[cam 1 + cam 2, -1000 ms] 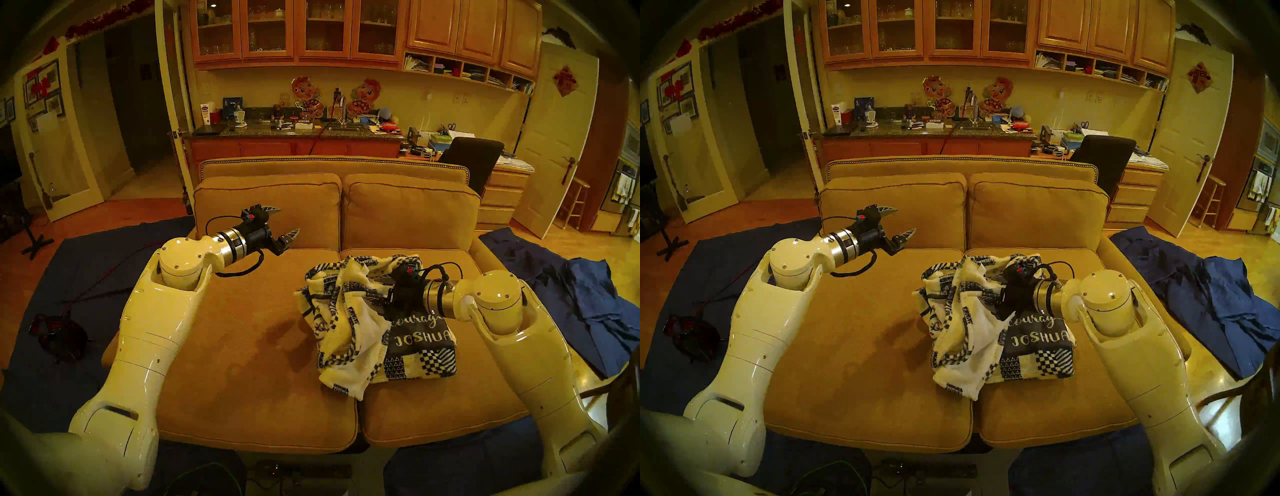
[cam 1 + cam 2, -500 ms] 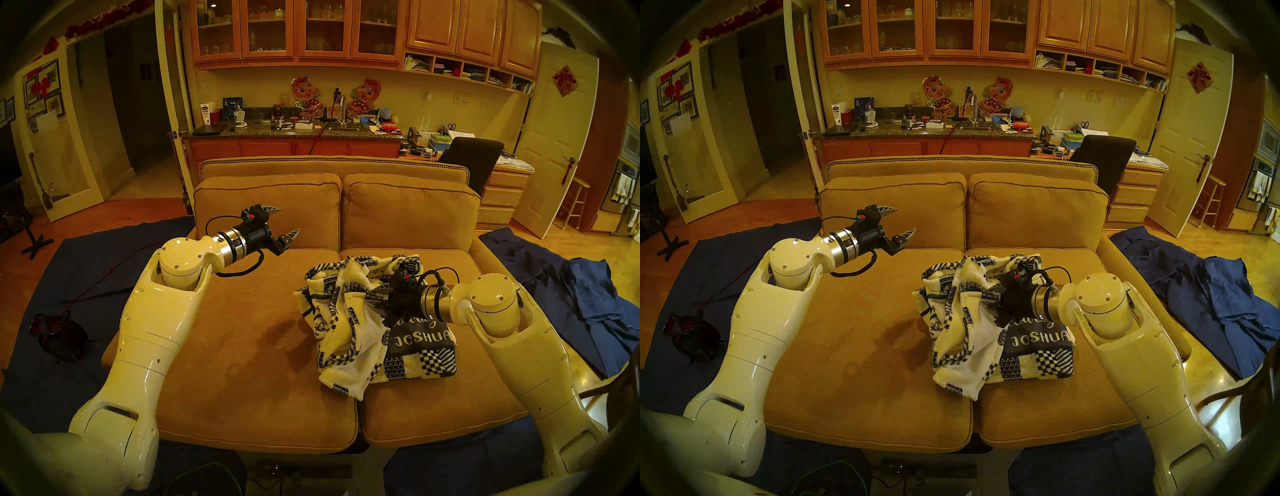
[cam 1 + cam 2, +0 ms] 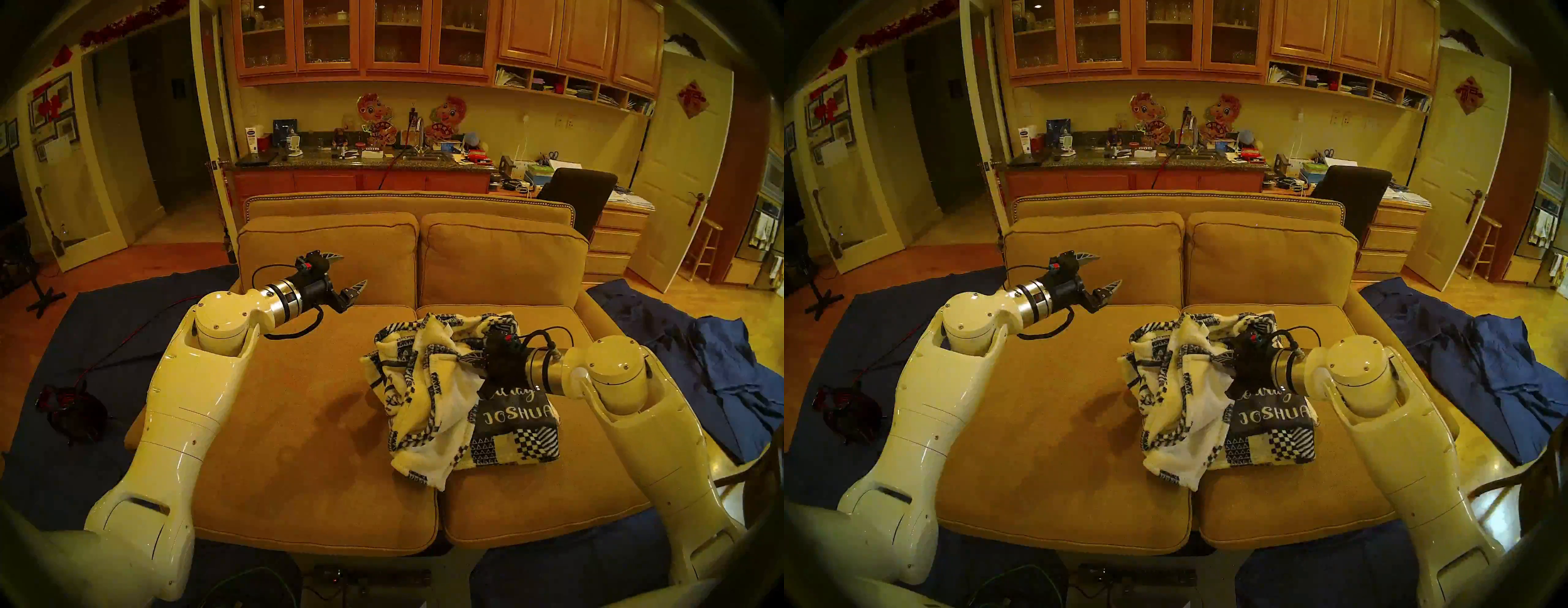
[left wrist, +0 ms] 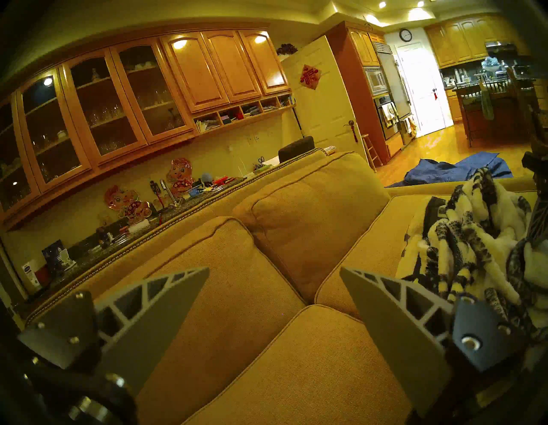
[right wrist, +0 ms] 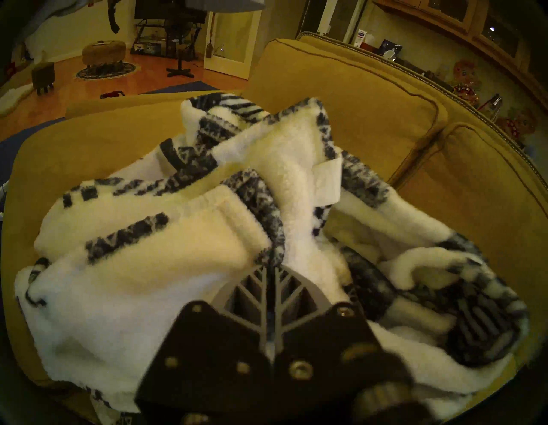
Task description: Fold the blanket in half twice
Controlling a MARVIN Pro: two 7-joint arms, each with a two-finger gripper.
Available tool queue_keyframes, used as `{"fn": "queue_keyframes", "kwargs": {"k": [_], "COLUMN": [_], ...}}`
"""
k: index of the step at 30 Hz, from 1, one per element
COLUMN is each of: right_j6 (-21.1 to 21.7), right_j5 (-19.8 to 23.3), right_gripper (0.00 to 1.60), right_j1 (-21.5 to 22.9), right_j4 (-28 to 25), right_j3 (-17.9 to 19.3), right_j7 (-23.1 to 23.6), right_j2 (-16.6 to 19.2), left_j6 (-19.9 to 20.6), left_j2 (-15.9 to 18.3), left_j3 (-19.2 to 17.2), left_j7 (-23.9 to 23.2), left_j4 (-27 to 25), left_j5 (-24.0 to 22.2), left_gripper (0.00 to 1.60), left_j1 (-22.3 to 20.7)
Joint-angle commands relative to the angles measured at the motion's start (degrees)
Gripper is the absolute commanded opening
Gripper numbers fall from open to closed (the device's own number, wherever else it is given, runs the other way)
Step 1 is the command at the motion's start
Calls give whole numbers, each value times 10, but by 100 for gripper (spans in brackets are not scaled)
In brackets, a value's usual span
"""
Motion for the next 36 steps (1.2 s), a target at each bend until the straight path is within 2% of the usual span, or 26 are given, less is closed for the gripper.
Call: {"fn": "queue_keyframes", "kwargs": {"k": [1,3,4,8,11,12,15,16,17,18,19,20,24,30,33,36], "right_j6": [9,9,16,22,22,29,27,32,30,20,20,26,25,-7,-27,-56], "right_j5": [29,34,33,29,30,24,25,20,21,20,20,12,3,-26,-41,-36], "right_gripper": [0,0,0,0,0,0,0,0,0,0,0,0,0,0,0,0], "right_j1": [-64,-91,-77,-111,-149,-131,-176,-165,-182,-233,-233,-213,-218,-269,-282,-302], "right_j4": [-41,-55,-43,-43,-51,-38,-54,-45,-49,-73,-73,-58,-57,-61,-54,-54], "right_j3": [71,94,89,117,147,142,176,177,190,227,227,224,235,274,278,283], "right_j7": [18,25,36,52,60,73,75,85,84,81,81,93,96,88,78,58], "right_j2": [35,39,39,38,33,29,26,20,18,9,9,1,-12,-55,-73,-86], "left_j6": [-2,-2,-2,-2,-2,-2,-2,-2,-2,-2,-2,-2,-2,-2,-2,-2], "left_j2": [1,1,1,1,1,1,1,1,1,1,1,1,1,1,1,1], "left_j3": [-2,-2,-2,-2,-2,-2,-2,-2,-2,-2,-2,-3,-3,-3,-3,-3], "left_j7": [1,1,1,1,1,1,1,1,1,1,1,0,0,0,0,0], "left_j4": [-5,-5,-5,-5,-5,-5,-5,-5,-5,-5,-5,-5,-5,-5,-5,-5], "left_j5": [1,1,1,1,1,1,1,1,1,1,1,1,1,1,1,1], "left_gripper": [160,160,160,160,160,160,160,160,160,160,160,160,160,160,160,160], "left_j1": [-9,-9,-9,-9,-9,-9,-9,-9,-9,-9,-9,-9,-9,-9,-9,-9]}}
